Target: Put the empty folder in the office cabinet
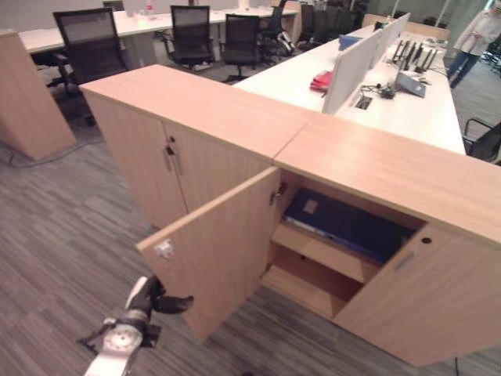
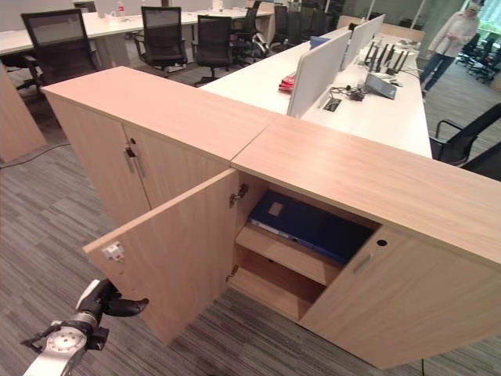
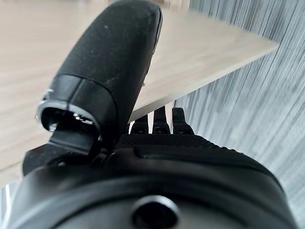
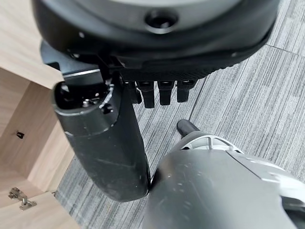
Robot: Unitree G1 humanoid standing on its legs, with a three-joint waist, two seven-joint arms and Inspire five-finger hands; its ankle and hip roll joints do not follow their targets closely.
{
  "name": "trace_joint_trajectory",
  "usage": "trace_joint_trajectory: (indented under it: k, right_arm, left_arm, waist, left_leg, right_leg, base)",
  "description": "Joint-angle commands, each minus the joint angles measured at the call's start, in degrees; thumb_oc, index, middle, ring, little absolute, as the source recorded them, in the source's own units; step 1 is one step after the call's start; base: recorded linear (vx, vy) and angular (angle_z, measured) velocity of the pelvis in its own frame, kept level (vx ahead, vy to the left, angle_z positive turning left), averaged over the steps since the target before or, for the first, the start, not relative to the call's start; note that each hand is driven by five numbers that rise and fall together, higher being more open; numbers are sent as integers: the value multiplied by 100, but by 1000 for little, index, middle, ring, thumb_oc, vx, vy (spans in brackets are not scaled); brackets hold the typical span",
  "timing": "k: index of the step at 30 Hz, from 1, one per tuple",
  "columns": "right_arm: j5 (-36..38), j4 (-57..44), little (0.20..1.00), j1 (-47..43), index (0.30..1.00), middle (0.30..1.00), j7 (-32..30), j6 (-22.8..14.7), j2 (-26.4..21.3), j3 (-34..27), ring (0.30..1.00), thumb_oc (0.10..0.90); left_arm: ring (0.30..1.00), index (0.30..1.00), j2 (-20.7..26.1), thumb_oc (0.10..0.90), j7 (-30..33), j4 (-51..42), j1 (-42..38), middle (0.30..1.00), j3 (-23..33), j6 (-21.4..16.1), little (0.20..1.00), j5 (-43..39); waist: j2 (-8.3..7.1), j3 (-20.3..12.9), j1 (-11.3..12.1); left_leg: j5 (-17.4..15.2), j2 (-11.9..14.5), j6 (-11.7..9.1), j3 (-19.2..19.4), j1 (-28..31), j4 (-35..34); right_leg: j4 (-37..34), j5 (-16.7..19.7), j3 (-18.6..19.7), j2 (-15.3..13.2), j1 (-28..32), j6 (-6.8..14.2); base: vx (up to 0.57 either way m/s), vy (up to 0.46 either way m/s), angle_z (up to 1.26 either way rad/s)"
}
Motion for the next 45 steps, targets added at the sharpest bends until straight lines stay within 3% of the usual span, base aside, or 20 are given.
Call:
trace_joint_trajectory:
  k: [1, 4, 10, 21, 28, 30, 31, 32, 36, 45]
  right_arm:
    - [-209, 376, 900, -119, 900, 900, 90, 43, 1, 477, 900, 800]
    - [-329, 341, 900, -143, 900, 900, 94, -4, -28, 643, 900, 800]
    - [-352, 310, 900, -199, 900, 900, 83, -44, -22, 806, 900, 800]
    - [-322, 249, 900, -60, 900, 900, 57, -98, 34, 851, 900, 800]
    - [-225, 69, 900, 58, 900, 900, 69, -131, -24, 739, 900, 800]
    - [-76, -123, 900, 72, 900, 900, 77, -177, -6, 690, 900, 800]
    - [-72, -128, 900, 70, 900, 900, 76, -173, -7, 700, 900, 800]
    - [60, -172, 900, 39, 900, 900, 76, -169, 9, 622, 900, 800]
    - [21, -79, 900, 371, 900, 900, 111, -208, 8, 596, 900, 800]
    - [321, 318, 900, 151, 900, 900, 127, -205, -118, 547, 900, 800]
  left_arm:
    - [900, 900, -561, 800, -1404, -1378, -1312, 900, -1185, -678, 900, -569]
    - [900, 900, -290, 800, -1732, -2017, -1282, 900, -1701, -603, 900, -970]
    - [900, 900, -166, 800, -1728, -2229, -1300, 900, -1917, -631, 900, -1014]
    - [900, 900, -163, 800, -1752, -2199, -1276, 900, -2049, -603, 900, -1117]
    - [900, 900, -211, 800, -1655, -2052, -1123, 900, -1807, -632, 900, -995]
    - [900, 900, -213, 800, -1483, -1863, -1062, 900, -1533, -706, 900, -866]
    - [900, 900, -216, 800, -1483, -1855, -1061, 900, -1524, -713, 900, -862]
    - [900, 900, -198, 800, -1438, -1806, -983, 900, -1342, -750, 900, -822]
    - [900, 900, -278, 800, -1362, -1635, -969, 900, -1092, -758, 900, -659]
    - [900, 900, -532, 800, -956, -1343, -1476, 900, -791, -922, 900, 149]
  waist:
    - [-43, 11, -400]
    - [-34, 20, -403]
    - [-101, -8, -403]
    - [-137, 8, -466]
    - [-155, 77, -519]
    - [-154, 169, -666]
    - [-151, 160, -652]
    - [-186, 187, -722]
    - [-188, 125, -809]
    - [20, -188, -1072]
  left_leg:
    - [-1045, 113, -137, -461, 494, -36]
    - [-1031, 106, -116, -488, 456, -36]
    - [-1016, 109, -131, -516, 429, -36]
    - [-1016, 144, -149, -494, 420, -36]
    - [-1008, 227, -189, -442, 410, -36]
    - [-968, 386, -262, -445, 328, -36]
    - [-973, 399, -272, -421, 321, -36]
    - [-852, 373, -253, -321, 245, -36]
    - [-888, 397, -284, -185, 277, -36]
    - [-1102, 745, -498, 206, 708, 25]
  right_leg:
    - [-594, 1363, 17, -137, -553, 248]
    - [-594, 1372, 39, -132, -565, 252]
    - [-633, 1395, 1, -107, -566, 251]
    - [-617, 1347, 10, -72, -592, 229]
    - [-582, 1255, 93, -3, -666, 191]
    - [-611, 1030, 720, 292, -893, 80]
    - [-601, 1018, 747, 306, -919, 65]
    - [-736, 1003, 1117, 497, -1068, -43]
    - [-943, 925, 1266, 705, -970, -132]
    - [-1157, 451, 1543, 1279, -672, -383]
  base:
    - [-16, 13, 11]
    - [-19, 8, 2]
    - [-11, -10, -12]
    - [1, -3, -14]
    - [8, -27, 3]
    - [-5, -107, -4]
    - [-54, -82, 2]
    - [-49, -49, 9]
    - [72, -72, -22]
    - [146, -78, -21]
